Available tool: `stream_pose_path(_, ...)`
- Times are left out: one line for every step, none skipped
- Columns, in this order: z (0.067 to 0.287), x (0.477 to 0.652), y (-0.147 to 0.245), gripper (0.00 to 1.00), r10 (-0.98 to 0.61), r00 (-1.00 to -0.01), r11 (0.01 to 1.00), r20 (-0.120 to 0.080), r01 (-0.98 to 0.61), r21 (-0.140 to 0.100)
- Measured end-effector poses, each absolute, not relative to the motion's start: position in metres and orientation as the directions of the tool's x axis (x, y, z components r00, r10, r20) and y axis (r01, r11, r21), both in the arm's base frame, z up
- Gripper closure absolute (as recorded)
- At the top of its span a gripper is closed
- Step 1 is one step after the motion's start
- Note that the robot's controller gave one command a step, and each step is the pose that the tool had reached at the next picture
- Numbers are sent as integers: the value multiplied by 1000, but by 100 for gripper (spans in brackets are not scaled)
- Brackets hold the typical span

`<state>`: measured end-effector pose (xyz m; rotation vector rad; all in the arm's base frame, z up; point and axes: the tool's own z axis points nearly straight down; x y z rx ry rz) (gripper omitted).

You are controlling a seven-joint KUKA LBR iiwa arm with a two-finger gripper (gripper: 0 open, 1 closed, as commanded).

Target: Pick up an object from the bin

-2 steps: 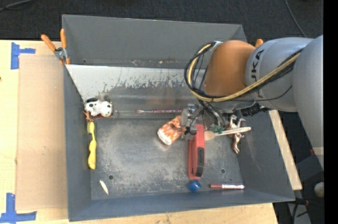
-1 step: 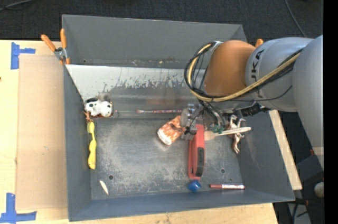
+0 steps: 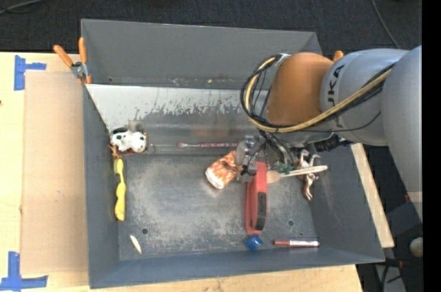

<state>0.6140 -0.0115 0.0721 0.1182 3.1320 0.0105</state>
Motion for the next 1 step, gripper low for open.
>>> stream_pose_path(72, 614, -11, 100, 76, -997, 997, -7, 76, 7)
